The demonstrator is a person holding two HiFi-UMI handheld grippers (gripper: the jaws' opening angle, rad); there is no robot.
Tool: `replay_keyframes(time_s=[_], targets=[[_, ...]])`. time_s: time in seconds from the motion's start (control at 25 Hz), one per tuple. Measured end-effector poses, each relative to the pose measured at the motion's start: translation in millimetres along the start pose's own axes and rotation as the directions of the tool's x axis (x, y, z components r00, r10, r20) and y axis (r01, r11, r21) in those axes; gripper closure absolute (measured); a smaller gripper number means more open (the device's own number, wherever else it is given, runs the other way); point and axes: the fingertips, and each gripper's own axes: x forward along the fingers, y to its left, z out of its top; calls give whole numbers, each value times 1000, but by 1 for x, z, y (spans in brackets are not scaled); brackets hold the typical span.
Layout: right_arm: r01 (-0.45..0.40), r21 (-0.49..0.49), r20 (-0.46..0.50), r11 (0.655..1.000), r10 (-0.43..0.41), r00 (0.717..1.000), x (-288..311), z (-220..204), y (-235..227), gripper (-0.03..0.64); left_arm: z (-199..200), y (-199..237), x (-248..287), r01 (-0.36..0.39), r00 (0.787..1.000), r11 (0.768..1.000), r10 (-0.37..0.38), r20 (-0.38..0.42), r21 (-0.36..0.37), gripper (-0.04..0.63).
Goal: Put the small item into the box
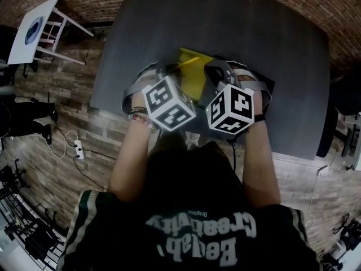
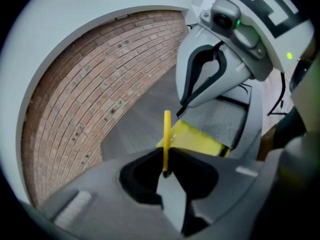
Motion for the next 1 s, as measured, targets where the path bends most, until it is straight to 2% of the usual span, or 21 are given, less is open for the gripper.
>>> replay_keyframes(time_s=[0.56, 1.0], targets=[[-35, 39, -26, 999, 36, 999, 33, -14, 1, 612, -3, -5, 38, 77, 997, 997, -77, -3, 7, 541], [-74, 45, -32, 996, 75, 997, 56, -19, 3, 612, -13, -8, 64, 125, 992, 992, -126, -27, -28, 541]])
